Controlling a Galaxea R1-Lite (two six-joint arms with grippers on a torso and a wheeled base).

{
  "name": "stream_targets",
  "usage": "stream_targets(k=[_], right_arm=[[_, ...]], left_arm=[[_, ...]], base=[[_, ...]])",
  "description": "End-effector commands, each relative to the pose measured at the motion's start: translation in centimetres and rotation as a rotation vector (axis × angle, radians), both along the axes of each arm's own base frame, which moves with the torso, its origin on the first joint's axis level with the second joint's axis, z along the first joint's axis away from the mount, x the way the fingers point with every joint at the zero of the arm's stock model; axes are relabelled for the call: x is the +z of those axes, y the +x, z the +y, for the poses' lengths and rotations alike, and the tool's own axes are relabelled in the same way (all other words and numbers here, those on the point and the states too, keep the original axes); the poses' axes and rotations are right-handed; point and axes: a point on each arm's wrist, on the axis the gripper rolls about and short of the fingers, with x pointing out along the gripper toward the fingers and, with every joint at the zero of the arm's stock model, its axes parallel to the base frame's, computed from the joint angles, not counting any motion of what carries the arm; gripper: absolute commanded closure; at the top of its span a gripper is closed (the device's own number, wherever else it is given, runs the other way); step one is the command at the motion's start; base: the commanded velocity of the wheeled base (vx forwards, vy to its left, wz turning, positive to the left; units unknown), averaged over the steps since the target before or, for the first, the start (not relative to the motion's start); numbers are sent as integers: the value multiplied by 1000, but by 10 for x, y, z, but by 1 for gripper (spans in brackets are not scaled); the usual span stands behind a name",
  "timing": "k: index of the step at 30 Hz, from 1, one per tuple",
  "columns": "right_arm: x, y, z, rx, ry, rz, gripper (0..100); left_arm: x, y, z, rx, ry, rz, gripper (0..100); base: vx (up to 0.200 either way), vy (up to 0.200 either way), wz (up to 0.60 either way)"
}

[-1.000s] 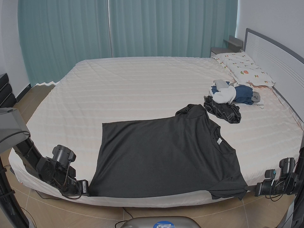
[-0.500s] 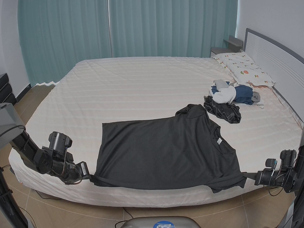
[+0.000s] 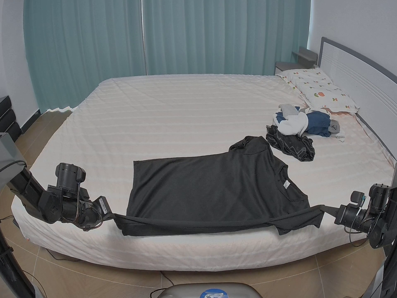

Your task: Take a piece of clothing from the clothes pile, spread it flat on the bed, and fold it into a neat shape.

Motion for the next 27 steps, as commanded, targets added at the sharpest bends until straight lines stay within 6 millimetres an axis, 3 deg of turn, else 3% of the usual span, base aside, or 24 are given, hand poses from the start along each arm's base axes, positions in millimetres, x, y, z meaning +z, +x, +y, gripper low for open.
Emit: stream_targets(k=[1,10,18,24,27], right_arm=[[2,0,-1,6,2,-24,100],[4,-1,1,18,3,-34,100],[33,2,0,-14,68,-108,100],[25,0,0,-18,75,-72,100],[12,2,-1,-20,72,-28,100]], left_arm=[[7,-3,2,2,-8,-20,100],[17,-6,3,1,-16,-49,100],[18,-5,6,12,-18,-57,100],[12,-2,5,9,-17,-35,100],[9,1,5,10,-18,-28,100]], base=[[0,0,0],[0,0,0],[0,0,0],[0,0,0],[0,0,0]])
